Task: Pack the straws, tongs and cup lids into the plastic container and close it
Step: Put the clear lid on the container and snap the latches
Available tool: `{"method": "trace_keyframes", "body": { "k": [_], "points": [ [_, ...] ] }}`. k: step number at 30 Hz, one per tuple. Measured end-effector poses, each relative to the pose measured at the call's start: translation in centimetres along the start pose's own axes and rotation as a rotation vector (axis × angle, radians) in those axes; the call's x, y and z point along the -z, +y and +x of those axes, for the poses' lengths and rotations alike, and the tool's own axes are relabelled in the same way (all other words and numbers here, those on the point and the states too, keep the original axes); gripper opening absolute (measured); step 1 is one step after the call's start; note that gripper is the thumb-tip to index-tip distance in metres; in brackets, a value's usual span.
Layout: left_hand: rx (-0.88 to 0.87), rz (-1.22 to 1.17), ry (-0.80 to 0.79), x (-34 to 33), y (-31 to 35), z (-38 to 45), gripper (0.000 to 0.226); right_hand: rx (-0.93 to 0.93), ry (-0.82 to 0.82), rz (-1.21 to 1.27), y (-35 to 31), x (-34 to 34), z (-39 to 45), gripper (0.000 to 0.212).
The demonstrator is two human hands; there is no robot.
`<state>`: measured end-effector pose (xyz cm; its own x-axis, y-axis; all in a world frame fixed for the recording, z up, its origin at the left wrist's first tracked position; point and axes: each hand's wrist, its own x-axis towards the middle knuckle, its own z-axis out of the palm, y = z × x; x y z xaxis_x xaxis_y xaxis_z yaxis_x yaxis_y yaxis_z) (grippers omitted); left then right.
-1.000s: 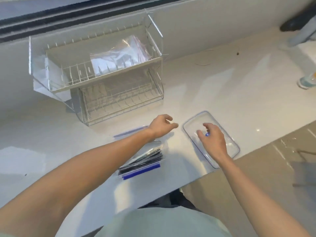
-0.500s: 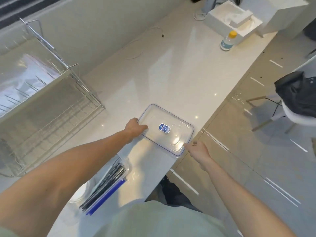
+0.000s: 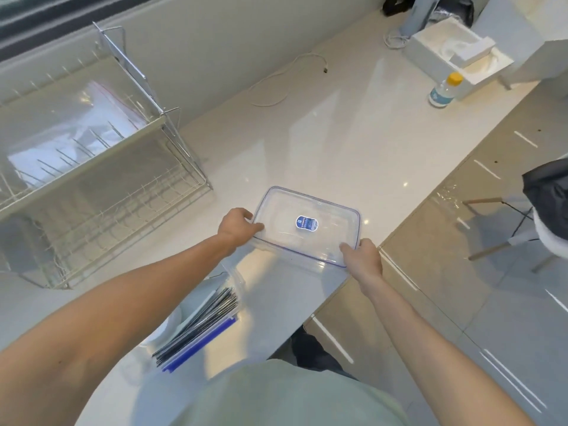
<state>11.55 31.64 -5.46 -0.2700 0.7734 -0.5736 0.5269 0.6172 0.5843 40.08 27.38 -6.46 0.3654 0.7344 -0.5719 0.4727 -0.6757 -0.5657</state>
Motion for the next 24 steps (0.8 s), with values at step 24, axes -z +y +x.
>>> {"method": "trace_keyframes", "body": {
  "k": [24],
  "points": [
    [0.344, -0.635, 0.509, 10.0, -23.9, -20.4, 0.054, 0.766, -0.42, -0.365, -8.7, -14.3, -12.2, 0.045]
  ]
}}
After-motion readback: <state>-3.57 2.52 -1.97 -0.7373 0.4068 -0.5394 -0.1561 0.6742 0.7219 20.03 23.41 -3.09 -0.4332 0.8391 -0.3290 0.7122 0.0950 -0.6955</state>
